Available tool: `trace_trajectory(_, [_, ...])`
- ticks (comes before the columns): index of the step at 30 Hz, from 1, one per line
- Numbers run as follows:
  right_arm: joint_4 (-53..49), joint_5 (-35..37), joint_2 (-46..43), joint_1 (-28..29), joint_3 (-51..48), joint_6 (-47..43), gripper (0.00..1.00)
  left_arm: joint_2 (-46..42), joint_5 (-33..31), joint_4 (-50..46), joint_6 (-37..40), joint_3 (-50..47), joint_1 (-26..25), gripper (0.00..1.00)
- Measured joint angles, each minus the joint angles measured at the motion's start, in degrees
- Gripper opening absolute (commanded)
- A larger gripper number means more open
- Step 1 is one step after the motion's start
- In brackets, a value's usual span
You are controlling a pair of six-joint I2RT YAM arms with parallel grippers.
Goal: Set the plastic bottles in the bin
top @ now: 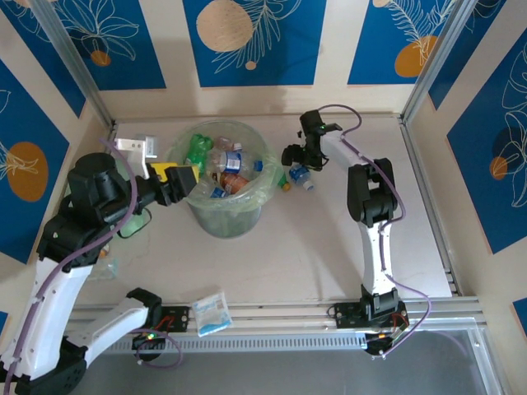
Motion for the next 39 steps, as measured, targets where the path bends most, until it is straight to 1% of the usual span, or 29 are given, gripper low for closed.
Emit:
trace_trajectory(2, [-0.17, 0.02, 0.81, -0.02, 0.20, 0.09, 0.72, 0.00, 0.00, -0.09, 0.00, -0.02, 0.00, 0.73])
trace_trajectory(8, [-0.52, 0.04, 1.75, -0.57, -0.35, 0.44, 0.71, 0.44, -0.20, -0.15, 0.00, -0.24, 0.00, 0.73])
trace_trajectory(14, [2.99, -0.22, 0.02, -1.20, -4.44, 1.53, 0.63, 0.81, -0.20, -0.20, -0.04, -0.46, 0.00, 0.74])
trace_trajectory(19, [4.98, -0.22, -4.42, -1.97, -11.08, 2.62, 0.58, 1.53, -0.20, -0.20, -0.46, -0.46, 0.00, 0.82])
trace_trajectory(22, [5.95, -0.20, -8.17, -2.10, -15.41, 3.28, 0.57, 2.01, -0.15, -0.20, -1.18, -0.46, 0.00, 0.90])
trace_trajectory(26, [7.23, -0.07, -18.16, -2.12, -22.93, 4.13, 0.57, 3.69, 0.33, -0.66, -1.86, -0.24, 0.00, 0.99])
trace_trajectory(31, [8.52, 1.18, -35.12, -0.42, -29.62, 4.55, 0.56, 6.12, 2.08, -0.70, -3.17, 0.07, 0.00, 0.99])
trace_trajectory(33, [8.61, 1.81, -42.47, 1.33, -31.52, 4.50, 0.56, 7.45, 2.82, -0.59, -3.50, 1.18, 0.00, 0.99])
trace_trajectory(36, [8.35, 2.97, -51.06, 4.74, -32.35, 4.04, 0.57, 9.86, 3.58, -0.48, -3.63, 3.54, 0.00, 0.99])
trace_trajectory(39, [8.48, 5.16, -57.68, 10.51, -32.28, 2.73, 0.57, 12.00, 4.79, 0.57, -4.35, 5.33, 0.00, 0.99])
